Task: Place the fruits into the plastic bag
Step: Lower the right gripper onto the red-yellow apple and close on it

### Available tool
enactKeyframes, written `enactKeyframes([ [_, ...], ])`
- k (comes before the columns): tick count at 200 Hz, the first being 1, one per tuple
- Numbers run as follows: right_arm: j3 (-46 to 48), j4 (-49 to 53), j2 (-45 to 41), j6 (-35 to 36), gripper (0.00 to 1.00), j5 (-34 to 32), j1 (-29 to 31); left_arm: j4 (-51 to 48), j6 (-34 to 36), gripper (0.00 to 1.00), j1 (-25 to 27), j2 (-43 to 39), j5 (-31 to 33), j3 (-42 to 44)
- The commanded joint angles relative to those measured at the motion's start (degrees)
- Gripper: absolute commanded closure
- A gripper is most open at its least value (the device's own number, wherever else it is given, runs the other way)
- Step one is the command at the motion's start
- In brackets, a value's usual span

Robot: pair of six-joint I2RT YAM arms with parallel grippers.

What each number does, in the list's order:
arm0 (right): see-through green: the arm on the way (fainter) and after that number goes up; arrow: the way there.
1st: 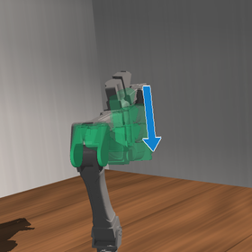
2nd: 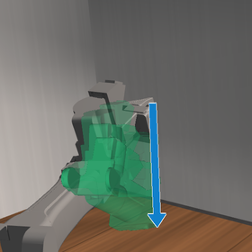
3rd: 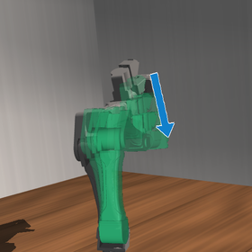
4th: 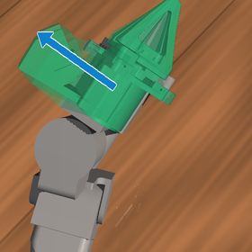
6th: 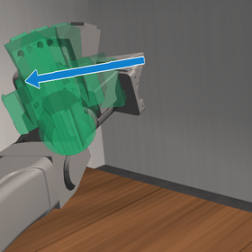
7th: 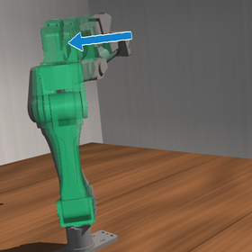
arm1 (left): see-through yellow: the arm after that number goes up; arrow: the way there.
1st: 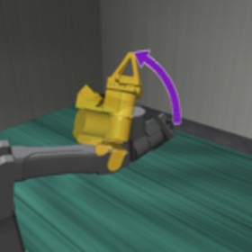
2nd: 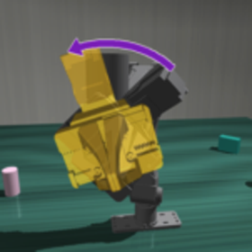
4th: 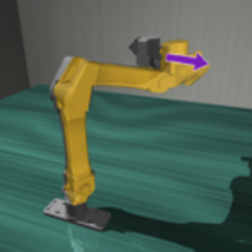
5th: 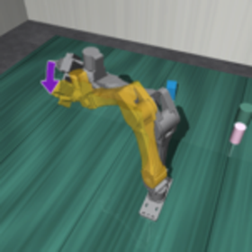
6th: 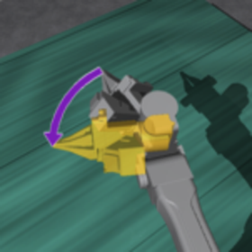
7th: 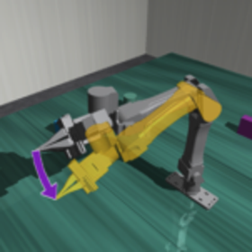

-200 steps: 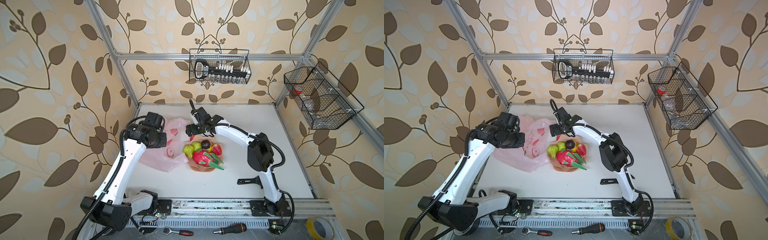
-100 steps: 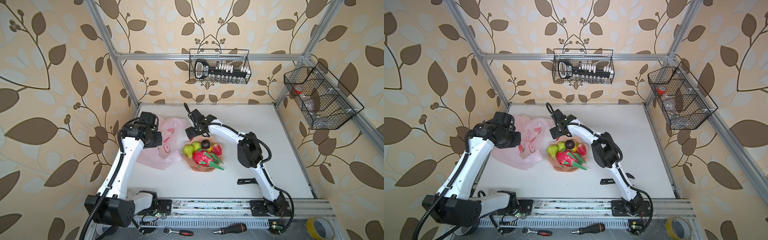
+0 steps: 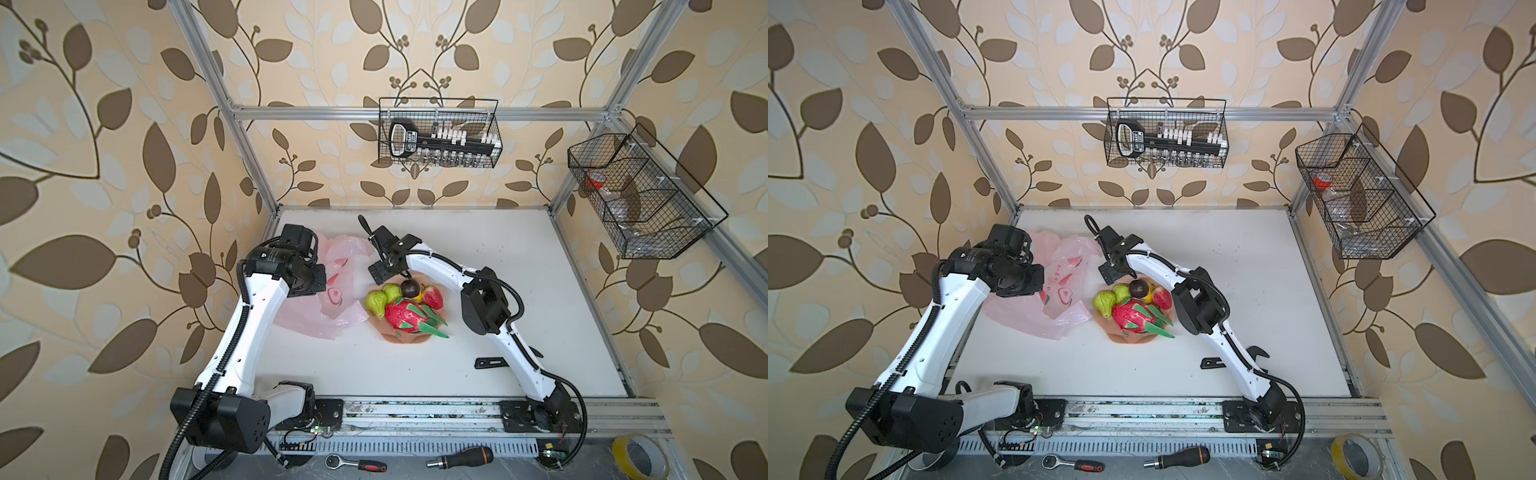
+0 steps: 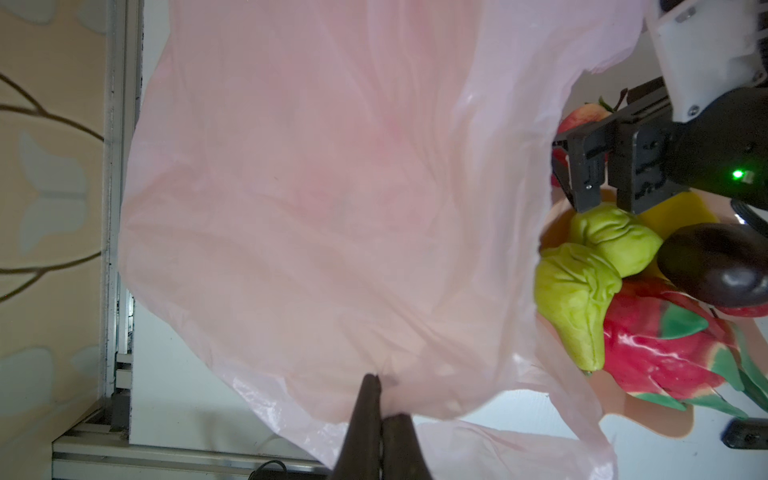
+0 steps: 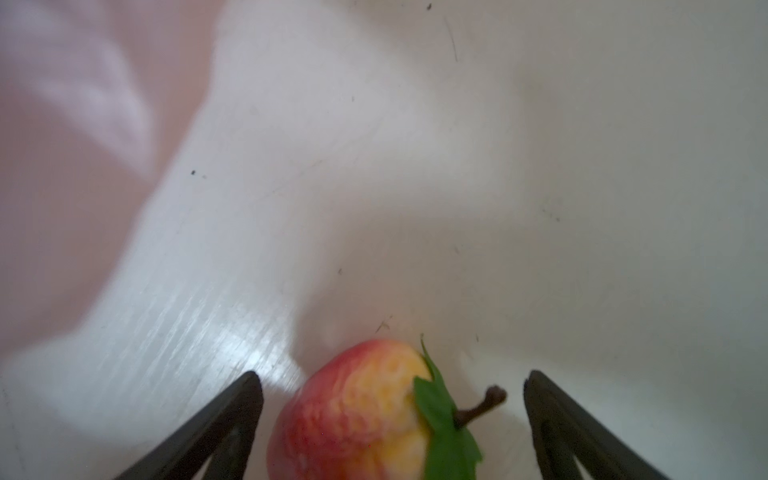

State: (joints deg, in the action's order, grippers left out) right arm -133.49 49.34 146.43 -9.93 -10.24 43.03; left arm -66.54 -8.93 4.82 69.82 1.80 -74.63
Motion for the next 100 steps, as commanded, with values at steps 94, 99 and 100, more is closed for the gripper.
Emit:
enactKeyframes([
  [94, -4.7, 0.12, 3.02, 3.02, 0.21, -2.32, -0.7, -0.08, 1.46, 1.0, 0.0, -1.2, -1.3, 0.42],
  [99, -4.39, -0.38, 2.65, 2.97, 0.23, -2.35, -0.66, -0.08, 1.41, 1.0, -0.07, -1.18, -1.32, 0.28],
  [100, -4.31, -0.43, 2.55, 2.89, 0.23, -2.38, -0.66, -0.12, 1.39, 1.0, -0.07, -1.14, -1.3, 0.32],
])
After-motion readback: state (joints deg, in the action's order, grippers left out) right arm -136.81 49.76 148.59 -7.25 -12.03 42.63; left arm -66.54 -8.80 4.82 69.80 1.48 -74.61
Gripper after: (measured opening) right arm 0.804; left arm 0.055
